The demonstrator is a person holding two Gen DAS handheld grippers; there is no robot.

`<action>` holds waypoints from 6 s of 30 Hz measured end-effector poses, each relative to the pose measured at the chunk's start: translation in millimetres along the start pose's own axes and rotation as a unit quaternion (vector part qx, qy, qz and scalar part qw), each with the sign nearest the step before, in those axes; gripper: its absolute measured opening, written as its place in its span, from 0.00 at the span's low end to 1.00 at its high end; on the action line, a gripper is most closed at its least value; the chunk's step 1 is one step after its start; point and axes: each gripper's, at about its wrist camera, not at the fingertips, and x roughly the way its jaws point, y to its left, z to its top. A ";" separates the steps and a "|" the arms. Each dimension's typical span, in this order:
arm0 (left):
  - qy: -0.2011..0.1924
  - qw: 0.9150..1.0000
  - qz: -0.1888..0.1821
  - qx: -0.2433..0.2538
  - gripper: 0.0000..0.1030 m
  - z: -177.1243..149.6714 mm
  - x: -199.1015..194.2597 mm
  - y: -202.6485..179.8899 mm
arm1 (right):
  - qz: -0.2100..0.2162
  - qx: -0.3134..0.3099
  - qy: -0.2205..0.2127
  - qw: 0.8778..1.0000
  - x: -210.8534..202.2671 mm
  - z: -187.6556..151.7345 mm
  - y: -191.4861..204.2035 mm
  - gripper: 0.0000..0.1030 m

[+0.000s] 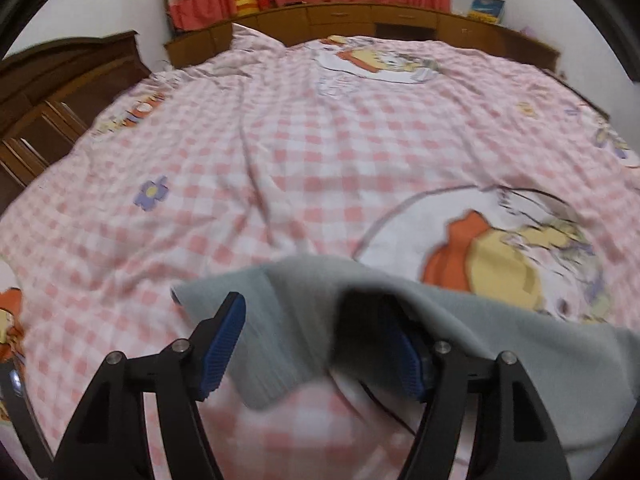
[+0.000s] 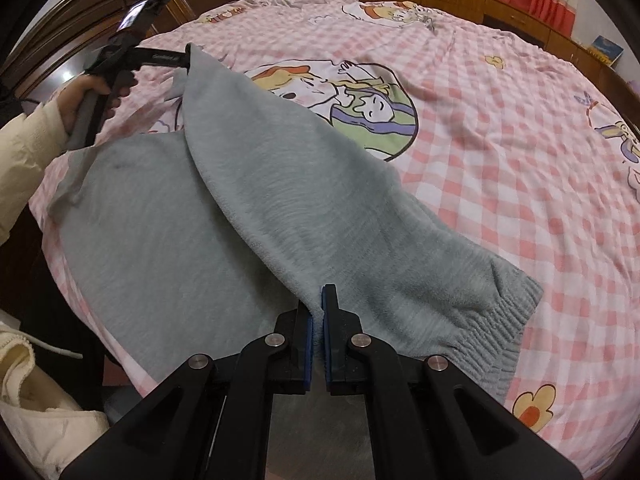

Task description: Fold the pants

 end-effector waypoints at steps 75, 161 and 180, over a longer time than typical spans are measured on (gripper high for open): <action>-0.025 0.993 -0.040 -0.108 0.03 -275.5 -174.0 47.3 | -0.013 0.293 -0.026 0.956 -72.3 -121.1 -64.9 0.40; -0.016 0.975 0.139 -0.175 0.34 -260.7 -175.1 115.8 | -0.151 0.164 -0.019 0.975 -18.3 -79.2 -4.8 0.40; 0.013 0.992 0.017 -0.128 0.45 -264.2 -148.7 41.1 | -0.046 0.191 -0.062 0.979 -35.6 -2.6 -22.5 0.40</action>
